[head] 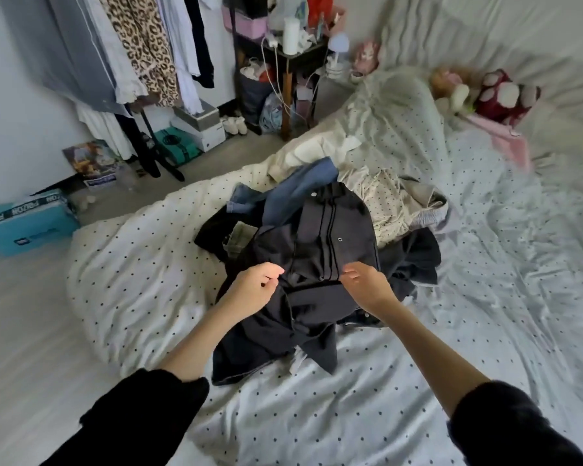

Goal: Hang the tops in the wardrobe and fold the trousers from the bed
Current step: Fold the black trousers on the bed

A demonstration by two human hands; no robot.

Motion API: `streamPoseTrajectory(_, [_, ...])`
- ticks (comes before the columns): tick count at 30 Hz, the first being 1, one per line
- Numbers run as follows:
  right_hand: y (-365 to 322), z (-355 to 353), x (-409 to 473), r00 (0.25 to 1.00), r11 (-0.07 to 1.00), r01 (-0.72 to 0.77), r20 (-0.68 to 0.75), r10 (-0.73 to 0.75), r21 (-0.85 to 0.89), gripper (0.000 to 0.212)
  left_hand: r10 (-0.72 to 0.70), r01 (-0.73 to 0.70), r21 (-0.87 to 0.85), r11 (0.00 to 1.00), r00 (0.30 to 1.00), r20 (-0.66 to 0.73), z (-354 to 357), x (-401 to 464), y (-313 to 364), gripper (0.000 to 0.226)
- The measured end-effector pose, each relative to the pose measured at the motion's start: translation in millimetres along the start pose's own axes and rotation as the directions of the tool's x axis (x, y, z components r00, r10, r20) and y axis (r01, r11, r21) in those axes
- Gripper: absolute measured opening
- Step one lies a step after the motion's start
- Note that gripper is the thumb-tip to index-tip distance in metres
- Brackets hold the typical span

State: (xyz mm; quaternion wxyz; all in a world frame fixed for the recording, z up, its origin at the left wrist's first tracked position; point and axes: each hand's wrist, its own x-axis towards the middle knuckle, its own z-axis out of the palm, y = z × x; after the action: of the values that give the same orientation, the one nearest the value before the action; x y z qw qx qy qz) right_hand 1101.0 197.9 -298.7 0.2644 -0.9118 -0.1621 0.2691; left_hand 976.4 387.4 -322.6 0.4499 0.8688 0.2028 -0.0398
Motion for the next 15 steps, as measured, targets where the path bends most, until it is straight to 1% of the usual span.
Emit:
streamPoseTrajectory(2, [18.8, 7.0, 18.4, 0.996, 0.996, -0.086, -0.010, 0.086, -0.014, 0.038, 0.018, -0.025, 0.056, 0.998, 0.991, 0.132, 23.5, 21.3, -5.4, 0.032])
streamPoseTrajectory(4, [36.7, 11.6, 37.3, 0.981, 0.982, -0.186, -0.060, 0.184, -0.029, 0.041, 0.037, -0.058, 0.075, 0.995, 0.963, 0.266, 51.6, 42.6, -8.4, 0.033])
streamPoseTrajectory(5, [41.2, 14.0, 39.4, 0.974, 0.977, -0.211, -0.093, 0.206, -0.043, 0.043, 0.048, -0.076, 0.086, 0.993, 0.957, 0.285, 60.3, 43.4, -7.9, 0.034])
streamPoseTrajectory(7, [51.2, 15.7, 48.6, 0.954, 0.961, -0.275, -0.133, 0.268, -0.041, 0.051, 0.070, -0.103, 0.101, 0.990, 0.955, 0.288, 75.7, 53.0, -6.8, 0.037])
streamPoseTrajectory(9, [61.4, 18.4, 57.3, 0.927, 0.936, -0.350, -0.129, 0.351, 0.037, 0.059, 0.092, -0.141, 0.157, 0.978, 0.955, 0.280, 88.1, 64.3, -8.0, 0.043])
streamPoseTrajectory(11, [71.4, 21.1, 64.5, 0.899, 0.907, -0.409, -0.128, 0.419, 0.102, 0.062, 0.089, -0.162, 0.244, 0.956, 0.953, 0.288, 96.1, 73.0, -11.5, 0.049])
streamPoseTrajectory(13, [77.4, 22.4, 69.9, 0.889, 0.899, -0.428, -0.134, 0.438, 0.096, 0.058, 0.086, -0.178, 0.321, 0.930, 0.955, 0.282, 100.3, 74.3, -16.2, 0.051])
streamPoseTrajectory(15, [79.1, 20.4, 76.5, 0.882, 0.894, -0.435, -0.147, 0.447, 0.105, 0.049, 0.128, -0.197, 0.373, 0.906, 0.971, 0.204, 102.3, 75.1, -17.9, 0.048])
